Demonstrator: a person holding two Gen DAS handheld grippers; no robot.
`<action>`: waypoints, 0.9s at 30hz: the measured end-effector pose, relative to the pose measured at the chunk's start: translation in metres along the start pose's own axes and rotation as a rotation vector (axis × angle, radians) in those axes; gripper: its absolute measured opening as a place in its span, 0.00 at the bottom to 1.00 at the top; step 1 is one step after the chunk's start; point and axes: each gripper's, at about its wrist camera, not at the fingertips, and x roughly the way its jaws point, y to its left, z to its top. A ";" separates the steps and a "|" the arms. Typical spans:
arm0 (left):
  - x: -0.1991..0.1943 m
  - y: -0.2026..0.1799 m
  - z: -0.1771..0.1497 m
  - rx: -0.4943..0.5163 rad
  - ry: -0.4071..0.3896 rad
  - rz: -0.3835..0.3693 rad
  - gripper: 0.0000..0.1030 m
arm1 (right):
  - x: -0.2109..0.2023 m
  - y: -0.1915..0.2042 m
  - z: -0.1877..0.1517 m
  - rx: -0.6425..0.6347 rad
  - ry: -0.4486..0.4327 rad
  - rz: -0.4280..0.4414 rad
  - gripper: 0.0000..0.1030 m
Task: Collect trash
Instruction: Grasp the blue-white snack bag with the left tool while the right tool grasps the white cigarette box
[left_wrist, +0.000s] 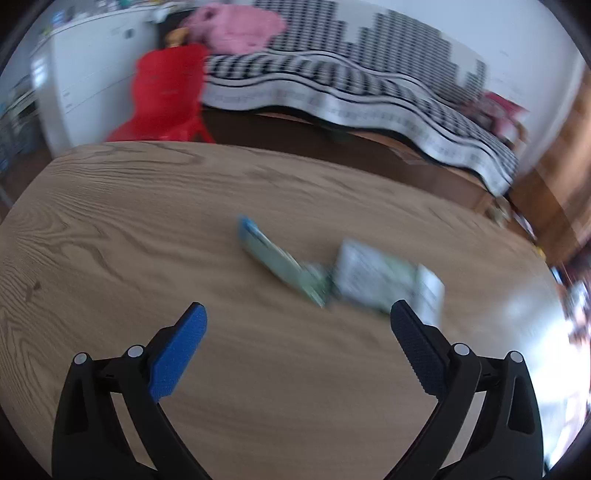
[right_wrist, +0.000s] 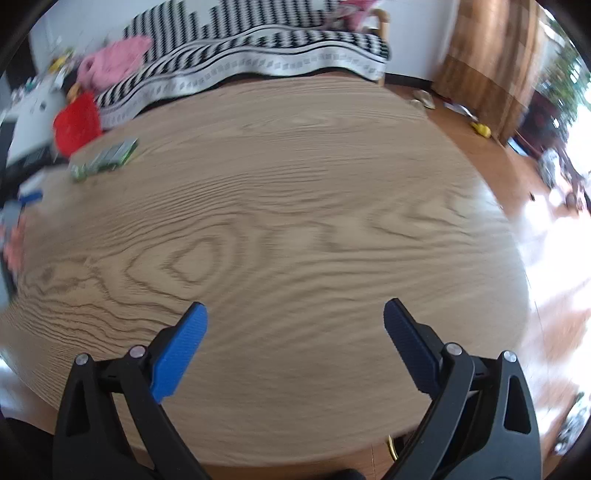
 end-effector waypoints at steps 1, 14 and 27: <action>0.012 0.004 0.009 -0.033 0.013 0.017 0.94 | 0.006 0.009 0.003 -0.023 0.008 0.005 0.90; 0.066 0.013 0.035 -0.069 0.041 0.152 0.56 | 0.033 0.081 0.060 -0.180 -0.030 0.166 0.90; 0.000 0.050 -0.012 0.067 0.035 0.018 0.16 | 0.130 0.199 0.173 -0.557 0.023 0.301 0.94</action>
